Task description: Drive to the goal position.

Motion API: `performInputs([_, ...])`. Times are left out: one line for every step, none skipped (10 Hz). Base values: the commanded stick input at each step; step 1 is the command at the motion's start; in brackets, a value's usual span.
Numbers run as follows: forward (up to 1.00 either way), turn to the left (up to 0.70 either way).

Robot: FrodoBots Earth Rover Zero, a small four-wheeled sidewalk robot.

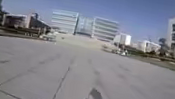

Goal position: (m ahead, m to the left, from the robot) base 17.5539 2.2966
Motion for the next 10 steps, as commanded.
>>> performInputs([1.0, 0.13])
performInputs([1.0, 0.02])
performInputs([1.0, 0.07])
performInputs([1.0, 0.21])
performInputs([1.0, 0.03])
performInputs([1.0, 0.09])
performInputs([1.0, 0.08])
performInputs([1.0, 0.14])
performInputs([1.0, 0.11])
performInputs([1.0, 0.16])
